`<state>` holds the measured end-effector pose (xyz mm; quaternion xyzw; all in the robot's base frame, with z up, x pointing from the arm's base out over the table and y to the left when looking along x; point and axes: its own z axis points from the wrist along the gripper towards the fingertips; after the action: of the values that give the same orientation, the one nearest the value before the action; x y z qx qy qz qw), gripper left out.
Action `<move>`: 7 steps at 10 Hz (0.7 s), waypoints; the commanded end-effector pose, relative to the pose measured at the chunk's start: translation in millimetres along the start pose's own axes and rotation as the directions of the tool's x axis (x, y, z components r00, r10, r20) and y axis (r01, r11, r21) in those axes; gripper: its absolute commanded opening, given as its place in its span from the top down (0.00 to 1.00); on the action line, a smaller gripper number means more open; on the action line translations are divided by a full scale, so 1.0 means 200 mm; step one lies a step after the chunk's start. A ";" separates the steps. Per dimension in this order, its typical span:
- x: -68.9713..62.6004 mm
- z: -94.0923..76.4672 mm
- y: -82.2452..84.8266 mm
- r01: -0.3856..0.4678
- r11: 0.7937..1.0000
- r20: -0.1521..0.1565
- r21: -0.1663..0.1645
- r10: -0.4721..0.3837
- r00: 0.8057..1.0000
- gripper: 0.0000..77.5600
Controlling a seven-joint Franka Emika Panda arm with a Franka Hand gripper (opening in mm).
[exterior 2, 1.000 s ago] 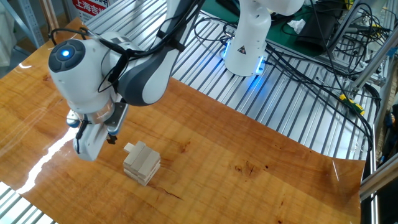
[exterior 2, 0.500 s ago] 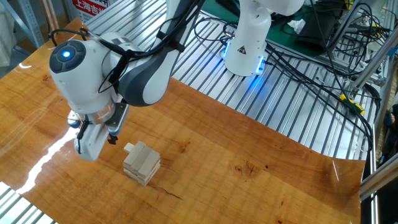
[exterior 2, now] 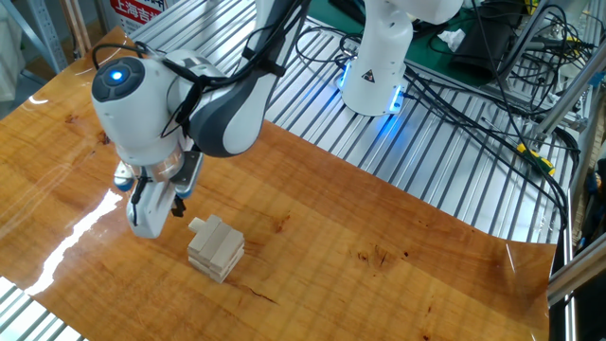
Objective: Play Jenga
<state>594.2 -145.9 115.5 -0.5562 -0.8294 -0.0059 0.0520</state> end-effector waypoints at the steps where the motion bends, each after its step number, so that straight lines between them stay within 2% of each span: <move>1: 0.01 0.00 -0.01 -0.035 0.999 0.024 0.016 0.035 0.999 1.00; 2: 0.01 0.00 -0.02 -0.036 0.999 0.028 0.018 0.035 0.999 1.00; 3: 0.05 0.04 -0.07 -0.073 0.997 0.057 0.032 0.071 0.996 1.00; 4: 0.07 0.08 -0.12 -0.070 0.997 0.067 0.034 0.068 0.995 1.00; 5: 0.07 0.09 -0.13 -0.069 0.997 0.065 0.032 0.066 0.996 1.00; 6: 0.06 0.09 -0.19 -0.058 0.998 0.041 0.024 0.057 0.998 1.00; 7: 0.06 0.07 -0.21 -0.051 0.999 0.011 0.011 0.051 0.999 1.00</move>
<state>559.9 -143.8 102.5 -0.5788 -0.8142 0.0203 0.0420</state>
